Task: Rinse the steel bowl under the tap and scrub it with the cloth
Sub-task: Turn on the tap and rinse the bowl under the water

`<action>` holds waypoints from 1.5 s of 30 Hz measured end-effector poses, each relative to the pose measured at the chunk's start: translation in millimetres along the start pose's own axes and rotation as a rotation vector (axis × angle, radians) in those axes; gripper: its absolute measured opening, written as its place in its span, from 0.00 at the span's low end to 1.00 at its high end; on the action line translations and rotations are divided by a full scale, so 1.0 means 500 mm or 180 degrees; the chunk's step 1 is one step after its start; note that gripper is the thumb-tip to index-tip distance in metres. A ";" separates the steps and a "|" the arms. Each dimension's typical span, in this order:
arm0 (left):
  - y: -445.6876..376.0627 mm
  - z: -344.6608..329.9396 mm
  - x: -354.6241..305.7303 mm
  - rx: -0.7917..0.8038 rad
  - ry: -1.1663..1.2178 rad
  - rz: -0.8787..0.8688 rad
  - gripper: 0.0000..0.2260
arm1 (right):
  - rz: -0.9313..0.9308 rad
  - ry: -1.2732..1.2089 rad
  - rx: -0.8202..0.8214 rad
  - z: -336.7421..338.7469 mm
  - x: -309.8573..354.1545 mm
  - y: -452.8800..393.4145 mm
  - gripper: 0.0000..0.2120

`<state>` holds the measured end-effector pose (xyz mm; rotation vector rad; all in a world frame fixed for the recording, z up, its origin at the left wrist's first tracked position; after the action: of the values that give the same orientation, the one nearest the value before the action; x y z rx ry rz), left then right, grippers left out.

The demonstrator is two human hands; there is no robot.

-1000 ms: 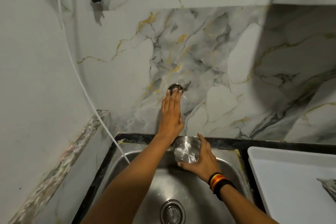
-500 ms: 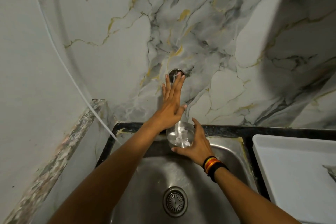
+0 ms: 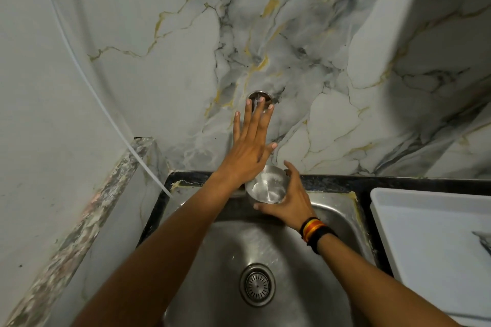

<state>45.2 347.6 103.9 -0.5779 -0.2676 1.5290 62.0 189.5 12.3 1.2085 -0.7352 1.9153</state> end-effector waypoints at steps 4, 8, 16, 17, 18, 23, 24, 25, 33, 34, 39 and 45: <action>0.001 -0.002 0.006 0.0013 -0.0137 -0.0024 0.35 | 0.0200 -0.0013 0.0265 -0.036 0.015 0.004 0.67; 0.001 -0.008 0.008 -0.0029 -0.0219 -0.0047 0.35 | 0.0201 -0.0091 0.0268 -0.025 -0.008 0.030 0.66; 0.009 -0.018 0.011 -0.0120 -0.0179 -0.0094 0.35 | 0.0256 -0.0106 0.0156 -0.030 0.014 -0.010 0.66; 0.010 -0.019 0.012 -0.0124 -0.0186 -0.0098 0.35 | 0.0274 -0.0130 0.0188 -0.035 0.010 -0.003 0.67; 0.011 -0.022 0.013 -0.0126 -0.0197 -0.0112 0.35 | 0.0274 -0.0154 0.0201 -0.036 0.002 0.006 0.67; 0.011 -0.029 0.023 -0.0226 -0.0360 -0.0266 0.35 | 0.0185 -0.0313 0.0037 -0.013 -0.026 0.020 0.66; 0.011 -0.029 0.022 -0.0243 -0.0433 -0.0273 0.35 | 0.0187 -0.0312 0.0029 -0.015 -0.025 0.017 0.65; 0.012 -0.030 0.020 -0.0250 -0.0519 -0.0268 0.35 | 0.0191 -0.0334 0.0034 -0.020 -0.022 0.015 0.65; 0.016 -0.021 -0.022 -0.0197 -0.1269 0.0131 0.36 | 0.0144 -0.0439 0.0000 -0.029 -0.070 0.055 0.62; 0.016 -0.021 -0.029 -0.0202 -0.1375 0.0218 0.36 | 0.0107 -0.0458 -0.0035 -0.021 -0.076 0.057 0.62; 0.012 -0.023 -0.068 -0.0199 -0.2258 0.0443 0.38 | 0.0088 -0.0427 -0.0075 -0.003 -0.079 0.070 0.62; -0.016 -0.034 -0.112 0.0091 -0.2863 0.0788 0.40 | 0.0079 -0.0348 -0.0162 0.044 -0.097 0.125 0.61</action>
<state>58.2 290.0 104.2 0.1479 -0.8791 1.9590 35.0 123.5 -28.6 1.2858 -0.8552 1.8509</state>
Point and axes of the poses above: each hand's wrist, its own y-axis away from the middle knuckle, its own z-axis out of the back of the hand, x = y × z, the point moved 3 cm from there along -y, towards the middle knuckle, and after that the axes turned 7 degrees about -y, right-handed, at the moved point
